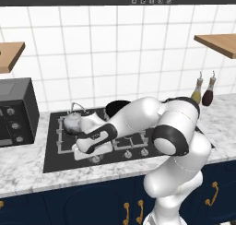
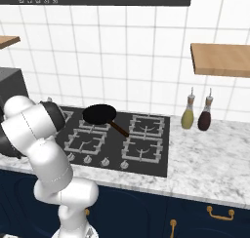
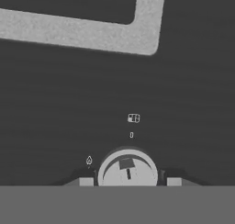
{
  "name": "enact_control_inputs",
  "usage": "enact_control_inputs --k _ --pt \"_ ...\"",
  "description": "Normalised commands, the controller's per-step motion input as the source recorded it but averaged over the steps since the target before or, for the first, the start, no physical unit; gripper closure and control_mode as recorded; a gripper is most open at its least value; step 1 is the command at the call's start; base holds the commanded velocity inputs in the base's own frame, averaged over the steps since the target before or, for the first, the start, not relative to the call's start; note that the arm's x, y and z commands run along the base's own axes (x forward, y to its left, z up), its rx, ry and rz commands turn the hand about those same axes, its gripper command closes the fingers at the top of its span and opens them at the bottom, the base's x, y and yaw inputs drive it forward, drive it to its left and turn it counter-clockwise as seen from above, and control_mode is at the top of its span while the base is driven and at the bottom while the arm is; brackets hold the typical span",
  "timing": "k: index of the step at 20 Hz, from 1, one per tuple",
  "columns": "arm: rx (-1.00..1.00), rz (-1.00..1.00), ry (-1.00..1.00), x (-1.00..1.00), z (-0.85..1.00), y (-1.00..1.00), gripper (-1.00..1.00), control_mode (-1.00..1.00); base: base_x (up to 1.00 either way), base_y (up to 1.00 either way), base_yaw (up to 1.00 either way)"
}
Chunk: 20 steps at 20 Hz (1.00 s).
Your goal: Pick the kettle from the counter and place it on a stove burner. Then turn the burner on.
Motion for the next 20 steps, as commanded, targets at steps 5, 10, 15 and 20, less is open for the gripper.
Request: enact_control_inputs --k 5,10,15,20 --pt "0.00 0.33 -0.06 -0.20 -0.16 0.00 1.00 -1.00 0.00 0.00 0.00" --pt "0.00 0.30 -0.06 -0.19 -0.13 0.00 1.00 -1.00 0.00 0.00 0.00" --pt "0.00 0.26 -0.02 -0.16 -0.06 0.00 1.00 -1.00 0.00 0.00 0.00" --pt "0.00 0.24 0.00 -0.06 0.00 0.00 1.00 -1.00 0.00 0.00 0.00"
